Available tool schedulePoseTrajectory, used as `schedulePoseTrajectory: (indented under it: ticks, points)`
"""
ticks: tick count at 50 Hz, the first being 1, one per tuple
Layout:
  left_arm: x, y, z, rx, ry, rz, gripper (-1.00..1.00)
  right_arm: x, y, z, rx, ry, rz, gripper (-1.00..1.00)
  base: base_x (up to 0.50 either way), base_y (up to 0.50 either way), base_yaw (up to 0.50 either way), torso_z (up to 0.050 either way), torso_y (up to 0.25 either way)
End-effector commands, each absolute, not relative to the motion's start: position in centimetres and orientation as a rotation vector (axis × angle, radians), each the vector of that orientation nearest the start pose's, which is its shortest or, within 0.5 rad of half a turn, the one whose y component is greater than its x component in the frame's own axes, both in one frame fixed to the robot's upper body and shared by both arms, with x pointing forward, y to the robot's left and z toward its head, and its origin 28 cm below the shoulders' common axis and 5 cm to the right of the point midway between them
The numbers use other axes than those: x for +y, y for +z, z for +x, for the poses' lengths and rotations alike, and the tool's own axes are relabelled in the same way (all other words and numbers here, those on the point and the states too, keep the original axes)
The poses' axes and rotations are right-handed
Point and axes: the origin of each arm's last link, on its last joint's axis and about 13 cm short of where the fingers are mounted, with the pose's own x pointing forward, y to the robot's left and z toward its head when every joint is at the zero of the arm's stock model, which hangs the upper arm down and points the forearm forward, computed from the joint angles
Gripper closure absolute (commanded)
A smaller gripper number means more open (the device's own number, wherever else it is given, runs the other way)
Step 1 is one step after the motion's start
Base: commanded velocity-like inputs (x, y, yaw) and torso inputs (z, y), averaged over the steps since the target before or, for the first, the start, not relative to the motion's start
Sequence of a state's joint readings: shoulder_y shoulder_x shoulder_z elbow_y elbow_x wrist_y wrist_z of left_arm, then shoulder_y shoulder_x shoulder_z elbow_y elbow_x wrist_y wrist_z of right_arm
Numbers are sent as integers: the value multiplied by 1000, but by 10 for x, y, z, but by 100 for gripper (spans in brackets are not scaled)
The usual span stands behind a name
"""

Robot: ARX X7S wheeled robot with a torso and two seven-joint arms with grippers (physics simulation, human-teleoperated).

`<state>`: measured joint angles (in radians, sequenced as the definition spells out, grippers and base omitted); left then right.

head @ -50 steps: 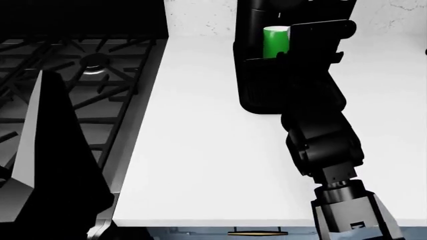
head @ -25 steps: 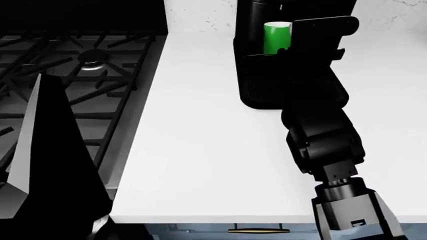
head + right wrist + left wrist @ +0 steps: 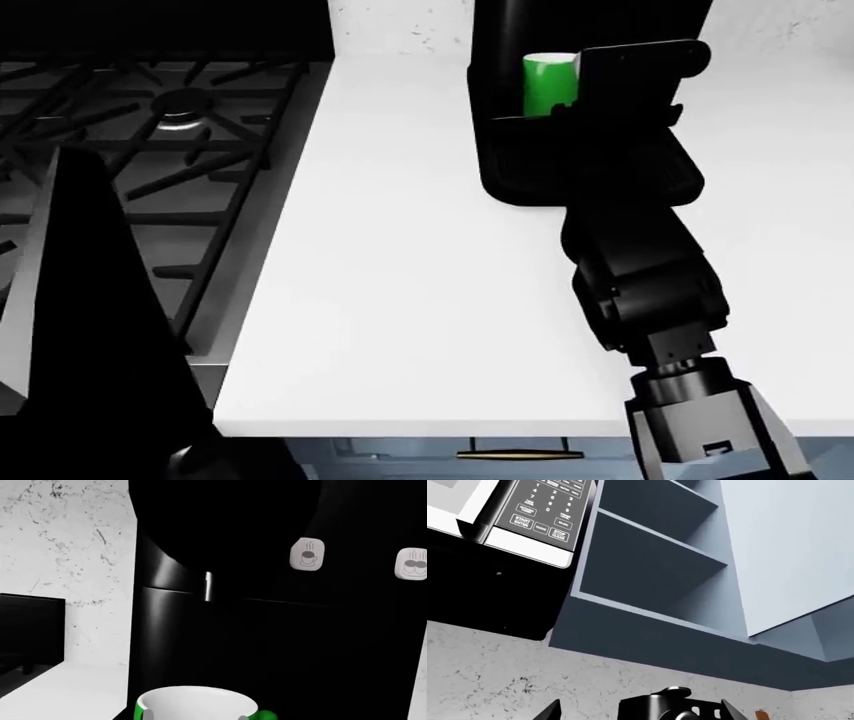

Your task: Pick the mug from the cabinet, place it under the coffee machine dispenser, and press the start button.

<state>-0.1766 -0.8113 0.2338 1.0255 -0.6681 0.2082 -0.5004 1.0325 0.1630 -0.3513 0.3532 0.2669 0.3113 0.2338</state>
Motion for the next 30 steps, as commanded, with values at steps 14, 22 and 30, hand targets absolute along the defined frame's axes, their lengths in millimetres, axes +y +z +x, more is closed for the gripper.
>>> schedulePoseTrajectory:
  ticks: [14, 22, 30]
  points:
    - [224, 238, 133, -888, -408, -279, -100, -87, 229, 386, -316, -6, -127, 100, 4, 0, 1, -14, 0]
    - [225, 240, 133, -904, -403, -286, -100, -87, 229, 386, -314, -6, -130, 100, 24, 0, 10, -25, 0]
    - [225, 240, 132, -909, -404, -281, -100, -86, 229, 385, -303, 6, -143, -100, 15, 0, 6, -3, -13]
